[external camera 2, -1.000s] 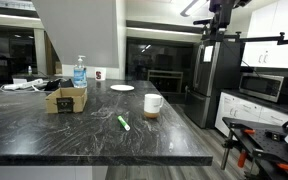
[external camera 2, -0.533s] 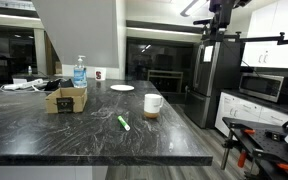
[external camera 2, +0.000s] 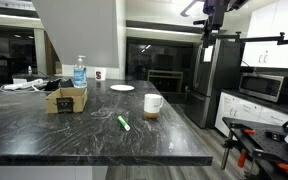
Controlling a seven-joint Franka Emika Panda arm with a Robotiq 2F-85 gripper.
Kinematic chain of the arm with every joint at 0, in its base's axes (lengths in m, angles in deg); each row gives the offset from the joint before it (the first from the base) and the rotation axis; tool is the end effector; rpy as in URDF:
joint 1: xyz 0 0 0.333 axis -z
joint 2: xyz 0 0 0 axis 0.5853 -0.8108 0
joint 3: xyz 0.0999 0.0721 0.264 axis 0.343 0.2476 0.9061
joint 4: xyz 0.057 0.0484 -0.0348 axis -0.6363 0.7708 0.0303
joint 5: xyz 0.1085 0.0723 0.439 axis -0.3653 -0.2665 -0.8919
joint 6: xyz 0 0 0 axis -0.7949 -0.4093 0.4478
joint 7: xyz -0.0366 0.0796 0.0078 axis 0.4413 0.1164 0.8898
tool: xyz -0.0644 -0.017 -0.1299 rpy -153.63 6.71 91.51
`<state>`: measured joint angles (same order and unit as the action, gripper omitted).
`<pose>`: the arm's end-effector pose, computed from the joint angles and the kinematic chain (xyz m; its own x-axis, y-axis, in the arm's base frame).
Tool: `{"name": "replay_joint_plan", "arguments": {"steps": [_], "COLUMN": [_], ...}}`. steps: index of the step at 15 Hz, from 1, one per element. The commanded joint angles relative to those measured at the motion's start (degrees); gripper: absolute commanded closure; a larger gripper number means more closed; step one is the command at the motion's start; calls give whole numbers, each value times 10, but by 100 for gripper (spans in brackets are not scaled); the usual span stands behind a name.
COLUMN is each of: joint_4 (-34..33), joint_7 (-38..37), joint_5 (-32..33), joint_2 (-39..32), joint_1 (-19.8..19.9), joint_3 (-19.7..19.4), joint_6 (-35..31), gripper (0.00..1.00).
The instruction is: Place the green marker inside the white mug
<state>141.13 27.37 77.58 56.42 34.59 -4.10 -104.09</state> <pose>0.4610 0.0110 0.3930 0.9984 0.0415 0.0377 0.0418 -0.9991 -0.0097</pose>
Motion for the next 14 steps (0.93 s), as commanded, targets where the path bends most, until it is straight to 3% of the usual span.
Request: {"name": "replay_joint_plan", "arguments": {"steps": [1,4,8,14], "joint_4": [-34,-72,-126,-219], "joint_7": [-44,-87,-216,-313], "joint_5": [-21,-37,-53,-55], "joint_2": [-62,-134,-246,-403], "joint_1": [-5,-9,-3,-15], "joint_3": [20,35,49,33], "joint_6": [-41,-103,-180,-201], "gripper": [0,0,0,0]}}
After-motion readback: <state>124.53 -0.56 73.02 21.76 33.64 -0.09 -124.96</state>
